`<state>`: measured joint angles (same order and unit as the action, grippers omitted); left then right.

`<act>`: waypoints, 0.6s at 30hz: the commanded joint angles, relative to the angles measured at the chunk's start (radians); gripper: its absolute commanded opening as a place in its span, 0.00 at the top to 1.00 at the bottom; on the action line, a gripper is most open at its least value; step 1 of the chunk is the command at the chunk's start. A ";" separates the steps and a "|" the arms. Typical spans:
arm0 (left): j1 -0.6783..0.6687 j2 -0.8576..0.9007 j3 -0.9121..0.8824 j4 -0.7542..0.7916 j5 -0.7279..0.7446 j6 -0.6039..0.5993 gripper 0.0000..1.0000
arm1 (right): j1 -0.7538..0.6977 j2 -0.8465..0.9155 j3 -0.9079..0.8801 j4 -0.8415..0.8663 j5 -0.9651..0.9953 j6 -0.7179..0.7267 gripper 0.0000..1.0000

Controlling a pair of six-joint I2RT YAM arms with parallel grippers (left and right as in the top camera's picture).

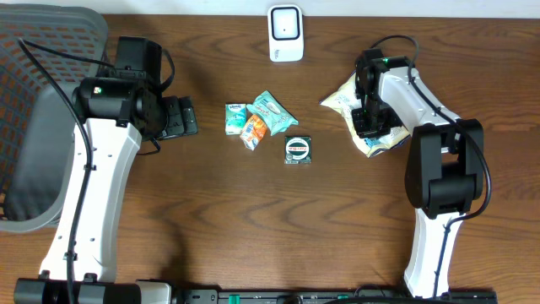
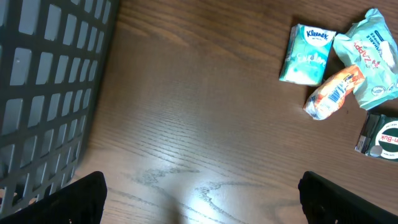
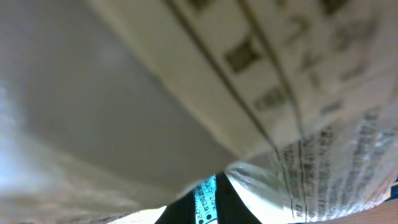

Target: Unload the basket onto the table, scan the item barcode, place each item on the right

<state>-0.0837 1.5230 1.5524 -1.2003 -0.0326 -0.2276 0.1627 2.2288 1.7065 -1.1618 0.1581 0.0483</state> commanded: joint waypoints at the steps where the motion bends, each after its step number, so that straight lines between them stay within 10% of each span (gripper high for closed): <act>1: 0.005 0.002 -0.002 -0.003 -0.010 0.014 0.02 | 0.011 -0.064 0.042 -0.023 0.005 0.006 0.93; 18: 0.005 0.002 -0.002 -0.003 -0.010 0.014 0.02 | 0.008 -0.230 0.077 0.332 -0.107 0.007 0.80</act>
<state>-0.0837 1.5230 1.5524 -1.2003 -0.0326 -0.2276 0.1658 1.9247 1.8038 -0.8444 0.1173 0.0486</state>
